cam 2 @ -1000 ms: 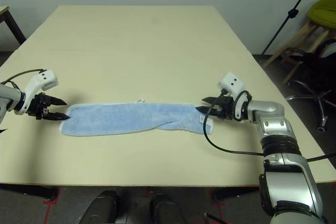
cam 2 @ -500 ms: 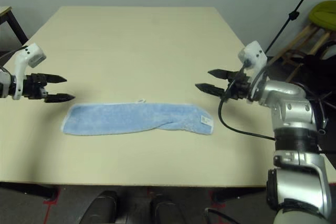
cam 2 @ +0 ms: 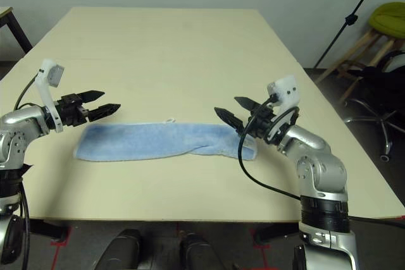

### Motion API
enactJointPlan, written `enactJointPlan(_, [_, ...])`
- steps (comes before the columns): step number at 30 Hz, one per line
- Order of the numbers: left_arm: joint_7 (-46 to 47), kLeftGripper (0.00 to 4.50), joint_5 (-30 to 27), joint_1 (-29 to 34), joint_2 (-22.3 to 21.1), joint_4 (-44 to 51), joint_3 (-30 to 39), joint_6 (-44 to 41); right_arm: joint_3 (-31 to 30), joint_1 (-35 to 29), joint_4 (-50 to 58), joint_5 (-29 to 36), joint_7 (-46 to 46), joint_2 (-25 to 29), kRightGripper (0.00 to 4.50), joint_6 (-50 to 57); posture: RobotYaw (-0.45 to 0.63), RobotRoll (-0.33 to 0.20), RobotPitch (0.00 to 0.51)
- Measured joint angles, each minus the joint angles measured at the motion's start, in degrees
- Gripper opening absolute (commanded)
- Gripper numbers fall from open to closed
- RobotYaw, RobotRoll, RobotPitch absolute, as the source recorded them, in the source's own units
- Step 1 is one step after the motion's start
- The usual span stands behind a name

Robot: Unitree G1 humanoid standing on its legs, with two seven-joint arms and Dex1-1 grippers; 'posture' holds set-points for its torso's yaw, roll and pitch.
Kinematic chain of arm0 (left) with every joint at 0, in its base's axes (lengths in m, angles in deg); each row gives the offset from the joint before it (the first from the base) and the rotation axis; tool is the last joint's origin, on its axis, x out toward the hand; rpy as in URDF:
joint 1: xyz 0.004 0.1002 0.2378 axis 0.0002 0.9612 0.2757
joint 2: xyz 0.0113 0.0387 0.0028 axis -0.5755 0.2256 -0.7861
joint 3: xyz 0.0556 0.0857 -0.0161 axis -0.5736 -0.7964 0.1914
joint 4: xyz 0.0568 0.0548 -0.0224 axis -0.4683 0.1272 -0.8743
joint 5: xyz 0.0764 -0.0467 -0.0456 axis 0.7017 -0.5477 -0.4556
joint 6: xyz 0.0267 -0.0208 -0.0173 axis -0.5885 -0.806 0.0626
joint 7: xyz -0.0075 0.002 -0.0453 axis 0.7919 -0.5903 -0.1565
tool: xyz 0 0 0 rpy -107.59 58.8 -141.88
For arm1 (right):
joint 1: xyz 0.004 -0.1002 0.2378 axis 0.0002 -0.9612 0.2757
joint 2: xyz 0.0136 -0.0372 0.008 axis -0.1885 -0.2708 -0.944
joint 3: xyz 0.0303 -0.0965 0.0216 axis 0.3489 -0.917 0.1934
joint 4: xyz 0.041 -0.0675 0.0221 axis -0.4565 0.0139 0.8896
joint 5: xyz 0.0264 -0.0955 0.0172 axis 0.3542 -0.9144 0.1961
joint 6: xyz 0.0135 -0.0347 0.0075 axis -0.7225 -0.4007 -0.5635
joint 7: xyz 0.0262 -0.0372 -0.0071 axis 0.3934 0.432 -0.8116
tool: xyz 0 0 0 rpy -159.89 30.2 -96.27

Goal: Fold the towel and set it aside.

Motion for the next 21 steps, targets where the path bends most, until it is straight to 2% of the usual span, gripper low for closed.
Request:
enactJointPlan(3, [2.7, 3.88, -1.7, 1.0, 1.2, 2.2, 0.4, -0.9, -0.2, -0.5, 1.6, 1.0, -1.6, -2.1, 3.85, 0.0, 0.09, 0.000, 0.140])
enactJointPlan(11, [7.5, 1.09, -3.2, 5.8, 3.5, 5.1, -0.1, -1.0, -1.3, -2.8, 2.6, 1.2, -4.7, -5.1, 0.86, -1.1, 0.09, 0.000, 0.148])
enactJointPlan(13, [8.0, 0.38, -3.2, 6.3, 3.5, 5.8, -1.1, -0.9, -2.4, -3.3, 2.9, 1.0, -5.3, -5.7, 0.07, -1.1, 0.09, 0.000, 0.137])
enactJointPlan(14, [8.0, 0.03, -3.2, 6.7, 3.5, 6.0, -1.7, -0.8, -2.7, -3.7, 3.2, 0.9, -5.6, -5.8, 0.00, -1.2, 0.09, 0.000, 0.124])
enactJointPlan(18, [8.2, 0.03, -2.1, 10.4, 2.8, 5.9, -3.1, 1.2, -4.0, -6.4, 2.9, -1.0, -6.9, -5.8, 0.00, -2.4, 0.09, 0.000, 0.093])
enactJointPlan(21, [8.6, 0.03, -0.9, 11.3, 2.4, 4.9, -3.5, 2.6, -4.7, -7.1, 0.3, -3.1, -7.3, -5.8, 0.00, -3.9, 0.09, 0.000, 0.096])
